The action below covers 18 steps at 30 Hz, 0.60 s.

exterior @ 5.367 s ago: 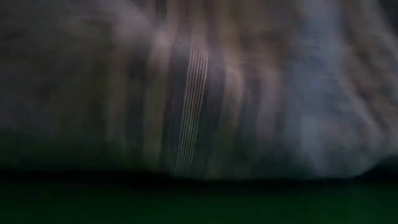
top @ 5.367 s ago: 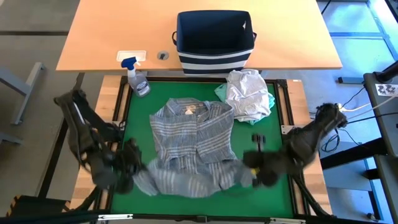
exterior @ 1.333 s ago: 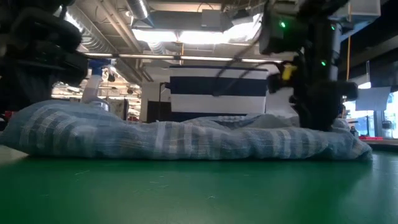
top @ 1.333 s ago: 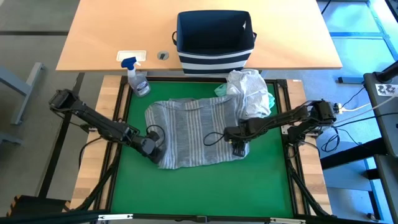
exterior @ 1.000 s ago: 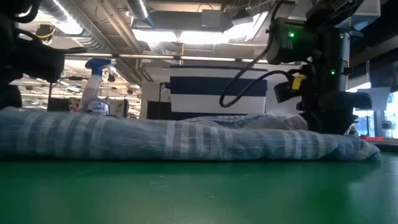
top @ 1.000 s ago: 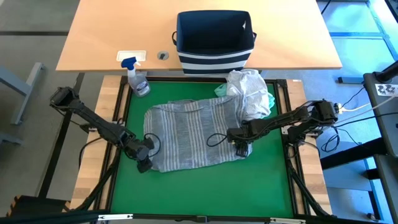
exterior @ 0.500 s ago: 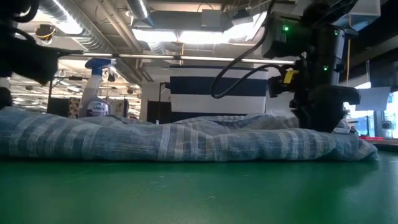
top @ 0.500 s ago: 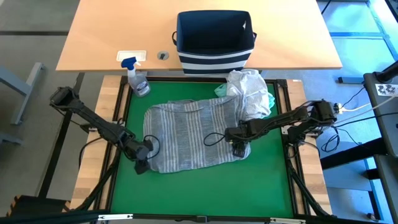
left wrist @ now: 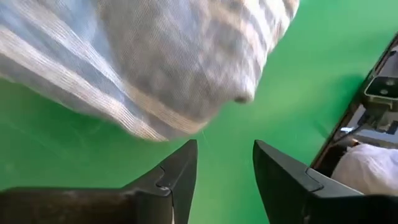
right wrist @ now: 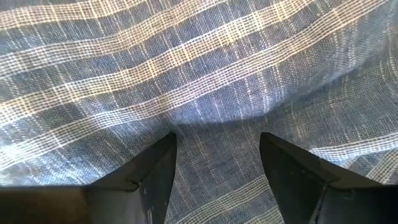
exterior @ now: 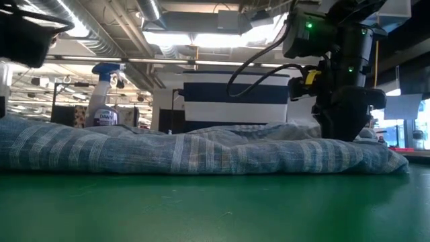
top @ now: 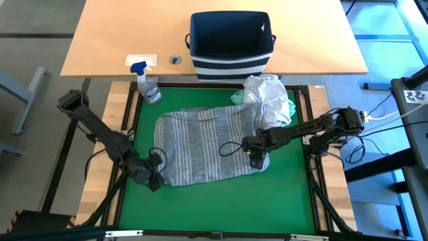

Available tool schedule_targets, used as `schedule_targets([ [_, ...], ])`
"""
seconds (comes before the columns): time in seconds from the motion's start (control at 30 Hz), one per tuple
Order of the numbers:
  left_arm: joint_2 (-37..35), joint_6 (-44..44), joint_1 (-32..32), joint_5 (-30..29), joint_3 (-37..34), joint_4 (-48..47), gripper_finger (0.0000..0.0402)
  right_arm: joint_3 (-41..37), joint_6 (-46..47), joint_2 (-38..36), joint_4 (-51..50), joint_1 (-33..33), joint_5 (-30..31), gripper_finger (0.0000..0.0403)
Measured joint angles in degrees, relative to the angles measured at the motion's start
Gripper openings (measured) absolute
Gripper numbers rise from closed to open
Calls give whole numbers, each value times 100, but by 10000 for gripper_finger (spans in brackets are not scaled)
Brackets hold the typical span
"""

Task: Fold laundry
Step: Fold the blue polo shirt

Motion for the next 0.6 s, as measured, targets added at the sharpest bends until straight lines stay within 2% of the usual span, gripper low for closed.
schedule_targets([
  [0.13,554,-443,-415,-54,0,372,142,0,5,0,28,0,20,232],
  [0.23,986,-587,-612,-447,0,705,137,2,7,0,50,0,132,232],
  [0.43,1568,-615,-675,-1387,-2,1011,132,5,7,-3,70,0,162,232],
  [0.6,1773,-432,-653,-1636,-2,1016,131,7,5,-4,79,0,166,232],
])
